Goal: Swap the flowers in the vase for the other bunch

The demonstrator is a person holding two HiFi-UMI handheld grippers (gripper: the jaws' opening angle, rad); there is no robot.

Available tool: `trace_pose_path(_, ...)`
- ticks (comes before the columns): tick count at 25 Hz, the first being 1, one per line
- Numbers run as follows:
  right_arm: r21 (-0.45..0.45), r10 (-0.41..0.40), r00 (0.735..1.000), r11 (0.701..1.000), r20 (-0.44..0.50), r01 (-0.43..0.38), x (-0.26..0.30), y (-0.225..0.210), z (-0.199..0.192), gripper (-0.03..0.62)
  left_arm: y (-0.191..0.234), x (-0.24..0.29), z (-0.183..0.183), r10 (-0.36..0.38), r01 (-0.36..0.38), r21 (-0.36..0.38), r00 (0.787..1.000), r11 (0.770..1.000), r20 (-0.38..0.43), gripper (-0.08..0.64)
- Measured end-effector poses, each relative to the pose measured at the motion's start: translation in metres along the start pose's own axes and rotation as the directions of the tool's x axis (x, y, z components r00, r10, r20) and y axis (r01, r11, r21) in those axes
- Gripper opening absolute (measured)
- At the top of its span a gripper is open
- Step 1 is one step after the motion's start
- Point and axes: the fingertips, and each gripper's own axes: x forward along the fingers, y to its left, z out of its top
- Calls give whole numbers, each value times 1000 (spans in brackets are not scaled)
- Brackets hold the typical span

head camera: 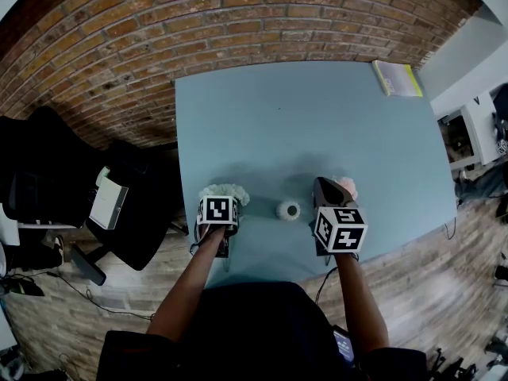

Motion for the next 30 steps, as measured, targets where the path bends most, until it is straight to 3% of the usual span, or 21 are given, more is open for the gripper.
trace_pose_path(30,24,-18,999,1000,28,17,-16,0,-3,14,0,-17,7,-26,26,5,997,1000,74,199)
